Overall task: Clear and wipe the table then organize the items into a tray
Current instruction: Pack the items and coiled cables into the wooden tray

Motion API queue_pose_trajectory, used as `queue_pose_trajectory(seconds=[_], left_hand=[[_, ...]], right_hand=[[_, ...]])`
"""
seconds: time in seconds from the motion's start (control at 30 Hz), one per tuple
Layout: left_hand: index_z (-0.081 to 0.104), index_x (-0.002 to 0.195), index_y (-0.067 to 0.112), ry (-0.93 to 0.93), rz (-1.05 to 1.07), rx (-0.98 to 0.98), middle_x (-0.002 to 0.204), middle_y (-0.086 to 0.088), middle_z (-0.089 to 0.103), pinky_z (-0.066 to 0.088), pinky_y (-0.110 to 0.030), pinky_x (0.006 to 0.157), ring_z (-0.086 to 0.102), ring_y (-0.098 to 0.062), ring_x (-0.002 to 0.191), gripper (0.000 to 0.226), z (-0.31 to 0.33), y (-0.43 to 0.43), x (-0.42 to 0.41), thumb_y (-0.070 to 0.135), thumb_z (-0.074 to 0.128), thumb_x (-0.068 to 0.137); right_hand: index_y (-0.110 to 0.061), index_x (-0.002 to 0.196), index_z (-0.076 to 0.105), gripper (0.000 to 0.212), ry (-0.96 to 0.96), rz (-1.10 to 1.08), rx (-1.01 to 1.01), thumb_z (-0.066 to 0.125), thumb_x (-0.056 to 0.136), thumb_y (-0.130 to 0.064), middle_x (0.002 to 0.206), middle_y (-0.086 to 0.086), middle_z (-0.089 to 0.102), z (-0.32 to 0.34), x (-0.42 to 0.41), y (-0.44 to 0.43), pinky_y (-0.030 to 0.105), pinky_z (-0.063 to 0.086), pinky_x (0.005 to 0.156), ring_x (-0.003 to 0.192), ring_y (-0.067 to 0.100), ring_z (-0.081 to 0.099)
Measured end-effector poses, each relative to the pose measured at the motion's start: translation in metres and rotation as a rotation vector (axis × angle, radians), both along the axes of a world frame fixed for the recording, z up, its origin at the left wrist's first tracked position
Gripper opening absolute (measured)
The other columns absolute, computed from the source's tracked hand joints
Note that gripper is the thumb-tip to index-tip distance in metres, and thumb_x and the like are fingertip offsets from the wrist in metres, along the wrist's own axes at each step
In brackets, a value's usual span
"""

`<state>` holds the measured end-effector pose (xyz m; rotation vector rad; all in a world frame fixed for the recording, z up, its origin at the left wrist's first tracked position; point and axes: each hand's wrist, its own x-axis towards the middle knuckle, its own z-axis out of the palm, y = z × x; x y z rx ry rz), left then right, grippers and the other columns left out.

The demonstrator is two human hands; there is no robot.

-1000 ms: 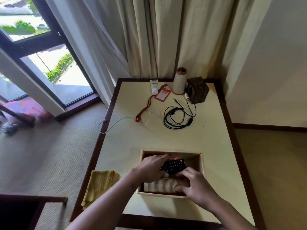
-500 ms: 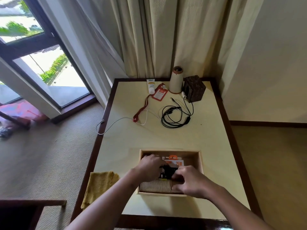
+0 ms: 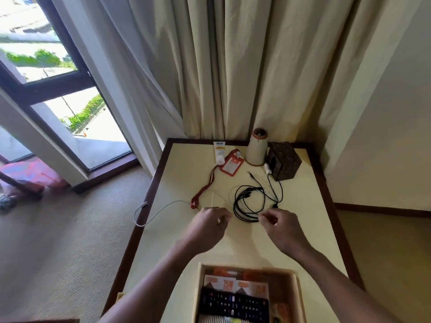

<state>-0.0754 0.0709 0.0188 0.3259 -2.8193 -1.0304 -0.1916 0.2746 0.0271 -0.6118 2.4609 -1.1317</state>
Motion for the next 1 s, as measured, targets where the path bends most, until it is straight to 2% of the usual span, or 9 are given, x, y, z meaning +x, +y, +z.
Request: queue_pose_trajectory(seconds=[0.17, 0.23, 0.3, 0.4, 0.53, 0.7, 0.8, 0.87, 1.0], left_hand=[[0.078, 0.105, 0.016, -0.056, 0.200, 0.062, 0.101, 0.002, 0.079, 0.053, -0.020, 0.071, 0.070, -0.011, 0.083, 0.022, -0.013, -0.053, -0.080, 0.012, 0.058, 0.098], [0.078, 0.100, 0.014, -0.102, 0.253, 0.078, 0.096, -0.002, 0.078, 0.044, -0.010, 0.057, 0.067, -0.009, 0.072, 0.023, -0.020, -0.075, -0.116, 0.010, 0.056, 0.099], [0.077, 0.095, 0.013, -0.132, 0.315, 0.077, 0.094, -0.006, 0.077, 0.037, -0.008, 0.051, 0.063, -0.008, 0.067, 0.023, -0.029, -0.095, -0.150, 0.010, 0.054, 0.099], [0.078, 0.101, 0.013, -0.171, 0.406, 0.114, 0.109, -0.008, 0.077, 0.040, -0.019, 0.068, 0.067, -0.021, 0.089, 0.026, -0.047, -0.119, -0.196, 0.012, 0.053, 0.097], [0.071, 0.117, 0.006, -0.216, 0.425, 0.131, 0.126, -0.015, 0.068, 0.042, -0.027, 0.081, 0.061, -0.031, 0.114, 0.026, -0.064, -0.139, -0.238, 0.016, 0.052, 0.102], [0.062, 0.123, 0.006, -0.262, 0.517, 0.255, 0.122, -0.016, 0.066, 0.051, -0.033, 0.080, 0.065, -0.032, 0.105, 0.042, -0.093, -0.160, -0.280, 0.041, 0.059, 0.099], [0.062, 0.121, 0.010, -0.310, 0.549, 0.289, 0.117, -0.012, 0.067, 0.057, -0.038, 0.082, 0.066, -0.029, 0.099, 0.055, -0.112, -0.166, -0.299, 0.053, 0.065, 0.087], [0.063, 0.121, 0.010, -0.315, 0.570, 0.286, 0.118, -0.010, 0.068, 0.054, -0.035, 0.080, 0.067, -0.031, 0.103, 0.049, -0.116, -0.165, -0.304, 0.044, 0.070, 0.087], [0.055, 0.123, 0.011, -0.341, 0.638, 0.277, 0.123, -0.011, 0.062, 0.049, -0.037, 0.085, 0.063, -0.034, 0.110, 0.041, -0.120, -0.160, -0.307, 0.037, 0.064, 0.092]], right_hand=[[-0.015, 0.086, 0.076, 0.015, 0.083, -0.049, 0.017, 0.065, 0.094, -0.020, 0.077, -0.006, 0.072, -0.009, -0.065, -0.059, 0.019, 0.047, 0.065, 0.075, 0.008, 0.066], [-0.018, 0.077, 0.071, 0.019, 0.100, -0.048, 0.052, 0.062, 0.094, -0.022, 0.070, -0.010, 0.065, -0.016, -0.092, -0.086, 0.013, 0.037, 0.059, 0.071, 0.012, 0.061], [-0.026, 0.069, 0.058, 0.025, 0.107, -0.025, 0.107, 0.058, 0.094, -0.026, 0.069, -0.011, 0.059, -0.030, -0.117, -0.112, 0.017, 0.033, 0.058, 0.073, 0.016, 0.059], [-0.019, 0.092, 0.069, 0.011, 0.072, -0.009, 0.203, 0.061, 0.095, -0.025, 0.101, 0.004, 0.070, -0.057, -0.150, -0.149, 0.022, 0.037, 0.077, 0.101, 0.022, 0.065], [-0.008, 0.129, 0.059, 0.035, 0.042, 0.050, 0.293, 0.061, 0.097, -0.019, 0.124, 0.013, 0.058, -0.077, -0.179, -0.190, 0.027, 0.042, 0.087, 0.116, 0.028, 0.058], [-0.018, 0.152, 0.030, 0.073, 0.107, 0.153, 0.448, 0.063, 0.092, -0.043, 0.150, 0.011, 0.041, -0.114, -0.211, -0.221, 0.039, 0.043, 0.104, 0.133, 0.030, 0.042], [-0.018, 0.158, 0.021, 0.102, 0.080, 0.159, 0.489, 0.071, 0.081, -0.062, 0.155, 0.014, 0.033, -0.130, -0.224, -0.231, 0.049, 0.042, 0.106, 0.138, 0.037, 0.041], [-0.019, 0.158, 0.015, 0.114, 0.187, 0.166, 0.542, 0.071, 0.074, -0.071, 0.152, 0.015, 0.034, -0.141, -0.227, -0.234, 0.045, 0.048, 0.099, 0.132, 0.034, 0.047], [-0.017, 0.147, 0.026, 0.115, 0.160, 0.044, 0.467, 0.084, 0.060, -0.065, 0.136, 0.009, 0.042, -0.135, -0.221, -0.233, 0.042, 0.056, 0.090, 0.114, 0.026, 0.057]])
